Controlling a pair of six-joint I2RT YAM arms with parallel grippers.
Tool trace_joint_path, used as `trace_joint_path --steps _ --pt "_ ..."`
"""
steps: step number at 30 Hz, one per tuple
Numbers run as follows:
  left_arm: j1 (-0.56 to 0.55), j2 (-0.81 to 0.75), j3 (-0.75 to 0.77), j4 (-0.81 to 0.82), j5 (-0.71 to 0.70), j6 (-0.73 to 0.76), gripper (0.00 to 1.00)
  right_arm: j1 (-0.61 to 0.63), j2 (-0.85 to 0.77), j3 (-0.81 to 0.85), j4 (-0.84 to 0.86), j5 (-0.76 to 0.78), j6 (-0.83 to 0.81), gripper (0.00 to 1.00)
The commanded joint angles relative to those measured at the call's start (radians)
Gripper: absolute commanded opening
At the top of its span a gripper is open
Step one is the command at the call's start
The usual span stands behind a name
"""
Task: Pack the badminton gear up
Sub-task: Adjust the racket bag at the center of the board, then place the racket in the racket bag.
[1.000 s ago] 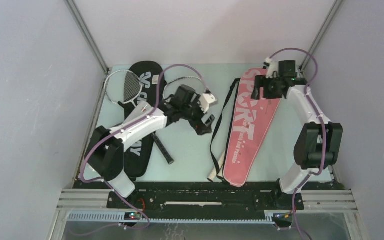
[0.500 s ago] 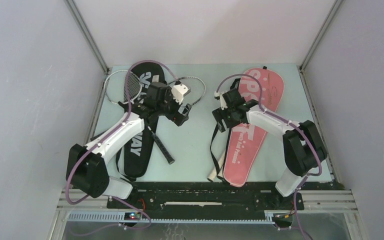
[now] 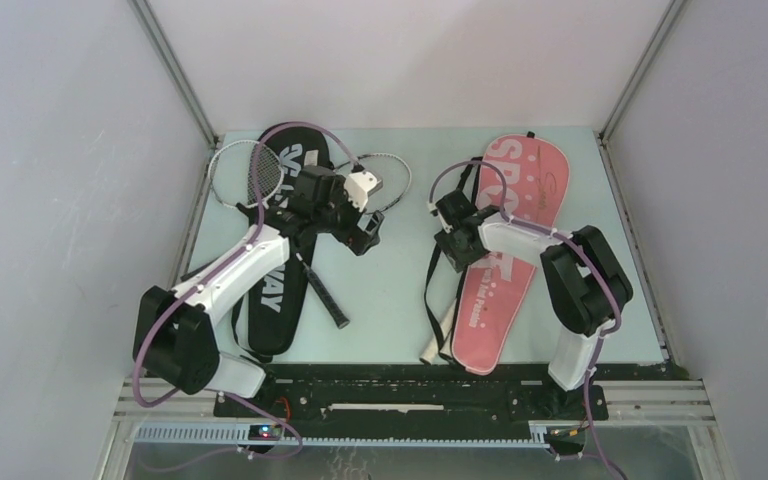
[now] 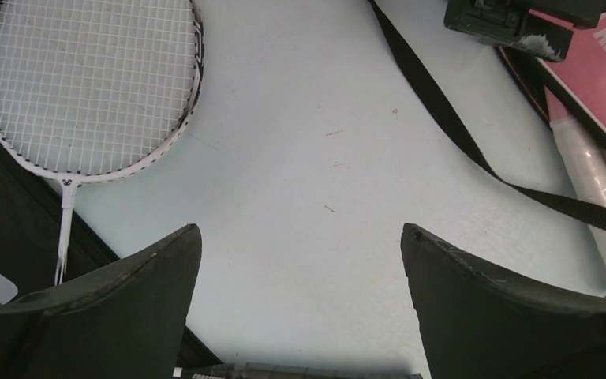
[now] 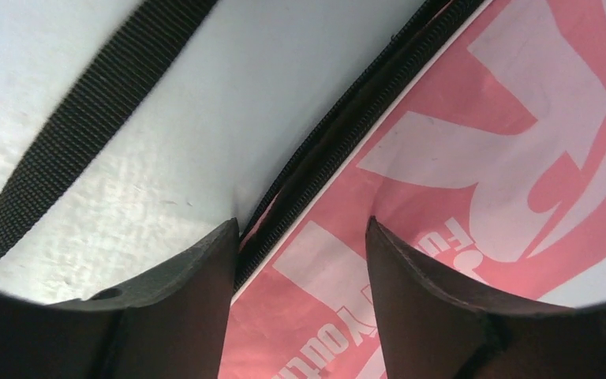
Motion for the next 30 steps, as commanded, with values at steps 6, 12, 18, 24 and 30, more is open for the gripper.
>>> trace_joint_path --steps 6,12,18,24,30 --pt "-0.011 0.058 0.01 0.007 0.152 -0.024 1.0 -0.143 -0.12 -0.06 -0.097 -0.019 -0.05 0.38" --pt "-0.101 0.148 0.063 0.019 0.242 -0.087 0.89 -0.217 -0.15 -0.081 -0.102 -0.12 -0.047 0.07" --pt "-0.279 0.246 0.129 0.099 0.322 -0.265 0.84 -0.343 -0.23 -0.08 -0.088 -0.324 -0.026 0.0" --pt "-0.439 0.352 0.196 0.228 0.341 -0.515 0.85 -0.499 -0.291 -0.077 -0.096 -0.592 0.014 0.0" --pt "-0.519 0.491 0.312 0.276 0.298 -0.671 0.86 -0.638 -0.349 -0.088 -0.105 -0.752 0.038 0.0"
